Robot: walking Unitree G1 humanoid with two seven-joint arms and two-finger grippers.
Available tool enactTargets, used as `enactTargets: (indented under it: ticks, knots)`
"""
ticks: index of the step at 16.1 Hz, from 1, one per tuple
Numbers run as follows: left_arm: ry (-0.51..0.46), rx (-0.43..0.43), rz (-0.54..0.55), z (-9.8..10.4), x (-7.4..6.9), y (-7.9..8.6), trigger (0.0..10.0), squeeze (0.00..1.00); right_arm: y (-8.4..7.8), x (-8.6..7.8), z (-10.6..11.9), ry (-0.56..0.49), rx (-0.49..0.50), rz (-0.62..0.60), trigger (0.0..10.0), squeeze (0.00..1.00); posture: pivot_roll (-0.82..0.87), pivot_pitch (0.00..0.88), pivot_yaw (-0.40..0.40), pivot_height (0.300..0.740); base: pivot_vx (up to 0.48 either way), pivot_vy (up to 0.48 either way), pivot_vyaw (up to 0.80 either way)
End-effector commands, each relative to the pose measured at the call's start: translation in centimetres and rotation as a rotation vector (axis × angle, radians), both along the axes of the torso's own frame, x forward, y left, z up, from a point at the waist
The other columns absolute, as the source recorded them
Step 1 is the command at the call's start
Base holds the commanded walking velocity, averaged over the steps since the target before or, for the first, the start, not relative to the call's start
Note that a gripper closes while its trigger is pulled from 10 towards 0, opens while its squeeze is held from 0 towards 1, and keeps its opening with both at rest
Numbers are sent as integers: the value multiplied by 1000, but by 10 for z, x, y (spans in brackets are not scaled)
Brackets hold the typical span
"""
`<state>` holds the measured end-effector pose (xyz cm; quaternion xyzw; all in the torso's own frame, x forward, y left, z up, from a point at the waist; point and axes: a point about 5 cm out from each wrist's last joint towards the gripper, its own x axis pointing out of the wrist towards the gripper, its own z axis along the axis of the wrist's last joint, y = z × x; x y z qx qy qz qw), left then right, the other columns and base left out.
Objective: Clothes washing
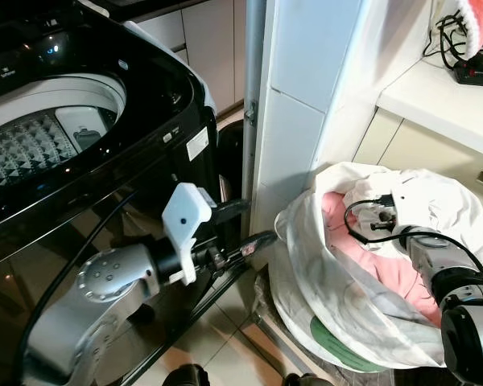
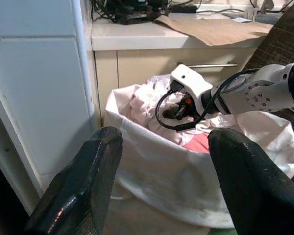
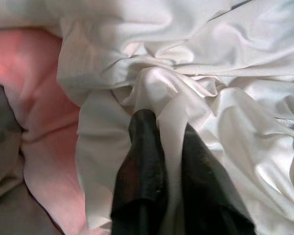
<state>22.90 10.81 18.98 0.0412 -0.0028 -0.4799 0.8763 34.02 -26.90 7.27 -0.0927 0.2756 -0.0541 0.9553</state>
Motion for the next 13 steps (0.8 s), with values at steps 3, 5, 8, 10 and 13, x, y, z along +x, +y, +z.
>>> enactTargets:
  ticks: [3, 5, 8, 10, 13]
  knots:
    - [-49, 1, 69, -3, 10, -4, 10000, 0, -11, 4, 15, -86, 46, -13, 0, 0, -3, 37, 0, 740, 0, 0, 0]
    - [-122, -45, 148, 7, 20, -7, 10000, 0, -15, 9, 39, -172, 78, 108, 0, 0, -25, 0, -12, 740, 0, 0, 0]
    - [-202, -109, 167, 26, 30, -14, 10000, 0, 8, -6, 117, -352, 315, 486, 0, 0, -51, 0, -8, 740, 0, 0, 0]
    - [-219, -181, 147, 36, 39, -21, 10000, 0, 35, -32, 172, -470, 429, 802, 0, 0, -71, 0, 3, 740, 0, 0, 0]
    - [-240, -237, 107, 49, 50, -31, 10000, 1000, 60, -50, 215, -577, 592, 997, 0, 0, -86, 0, 11, 740, 0, 0, 0]
